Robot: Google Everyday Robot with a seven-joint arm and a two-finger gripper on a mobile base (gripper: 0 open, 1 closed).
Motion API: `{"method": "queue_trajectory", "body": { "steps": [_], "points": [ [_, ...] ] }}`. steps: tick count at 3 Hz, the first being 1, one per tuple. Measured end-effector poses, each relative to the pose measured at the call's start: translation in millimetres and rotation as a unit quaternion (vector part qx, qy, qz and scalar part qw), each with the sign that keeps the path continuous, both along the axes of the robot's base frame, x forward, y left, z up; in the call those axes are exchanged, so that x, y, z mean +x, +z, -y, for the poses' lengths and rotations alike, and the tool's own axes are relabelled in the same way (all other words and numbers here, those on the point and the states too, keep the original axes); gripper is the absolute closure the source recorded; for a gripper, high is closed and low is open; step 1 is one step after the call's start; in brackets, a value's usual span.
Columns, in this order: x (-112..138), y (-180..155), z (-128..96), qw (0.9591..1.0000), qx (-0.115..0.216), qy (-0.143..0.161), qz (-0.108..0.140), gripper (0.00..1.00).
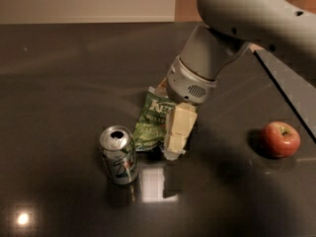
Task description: Move green jalapeno chip bag near 7up can
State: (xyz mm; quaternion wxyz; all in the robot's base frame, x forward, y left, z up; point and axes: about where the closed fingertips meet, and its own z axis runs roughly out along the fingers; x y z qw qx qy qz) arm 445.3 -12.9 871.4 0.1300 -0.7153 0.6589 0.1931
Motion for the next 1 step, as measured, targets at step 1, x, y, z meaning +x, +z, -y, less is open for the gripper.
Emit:
{"method": "queue_trajectory", "body": {
  "steps": [1],
  "points": [
    [0.0, 0.0, 0.0, 1.0000, 0.000, 0.000, 0.000, 0.00]
  ]
}}
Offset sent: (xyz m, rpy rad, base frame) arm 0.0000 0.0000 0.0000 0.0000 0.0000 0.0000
